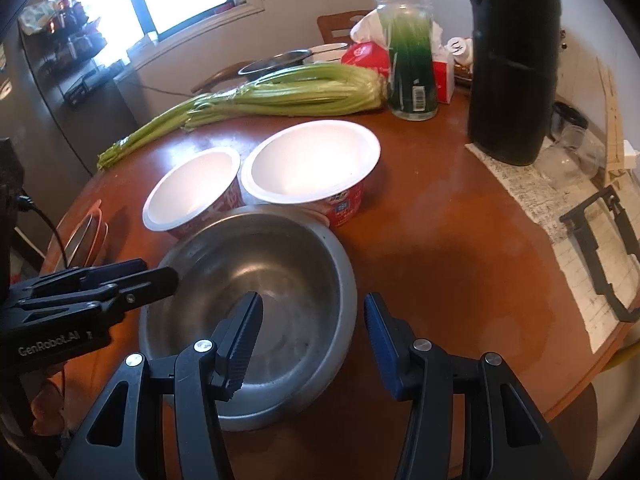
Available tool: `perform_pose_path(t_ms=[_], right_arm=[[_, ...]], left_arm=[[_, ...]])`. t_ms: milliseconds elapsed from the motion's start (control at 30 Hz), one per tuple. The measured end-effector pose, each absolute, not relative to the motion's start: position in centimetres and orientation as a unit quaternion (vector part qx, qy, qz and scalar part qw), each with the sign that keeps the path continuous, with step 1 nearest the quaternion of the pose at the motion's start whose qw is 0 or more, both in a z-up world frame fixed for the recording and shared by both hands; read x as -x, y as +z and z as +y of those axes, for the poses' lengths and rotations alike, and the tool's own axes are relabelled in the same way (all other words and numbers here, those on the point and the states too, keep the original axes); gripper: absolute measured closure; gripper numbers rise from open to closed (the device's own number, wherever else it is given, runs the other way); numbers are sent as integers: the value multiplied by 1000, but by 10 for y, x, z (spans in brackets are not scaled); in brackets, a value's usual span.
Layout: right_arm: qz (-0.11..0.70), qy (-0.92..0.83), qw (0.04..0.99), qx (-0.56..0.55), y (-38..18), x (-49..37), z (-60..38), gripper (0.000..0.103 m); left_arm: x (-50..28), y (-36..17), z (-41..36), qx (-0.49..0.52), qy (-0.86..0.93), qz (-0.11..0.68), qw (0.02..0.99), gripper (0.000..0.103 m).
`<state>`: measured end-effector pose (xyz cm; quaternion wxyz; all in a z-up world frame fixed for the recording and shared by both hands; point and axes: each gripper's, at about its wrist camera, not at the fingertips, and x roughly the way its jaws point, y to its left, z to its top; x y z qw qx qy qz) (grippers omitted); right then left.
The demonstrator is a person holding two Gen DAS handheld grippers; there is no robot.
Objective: Organize plates and bowls
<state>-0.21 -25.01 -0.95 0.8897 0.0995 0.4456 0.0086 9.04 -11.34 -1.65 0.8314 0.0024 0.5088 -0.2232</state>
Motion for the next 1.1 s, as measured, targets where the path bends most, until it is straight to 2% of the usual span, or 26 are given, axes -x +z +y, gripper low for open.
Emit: perform_pose_path(t_ms=[467,1100], right_arm=[[449,6,892,-63,-17,-2,-241,58],[455,69,888,-19,-11,19,-186,57]], left_arm=[[-87,-26,-130,-19,-249,501,828,53],[-49,-11,-74,-30,-205,496,843,52]])
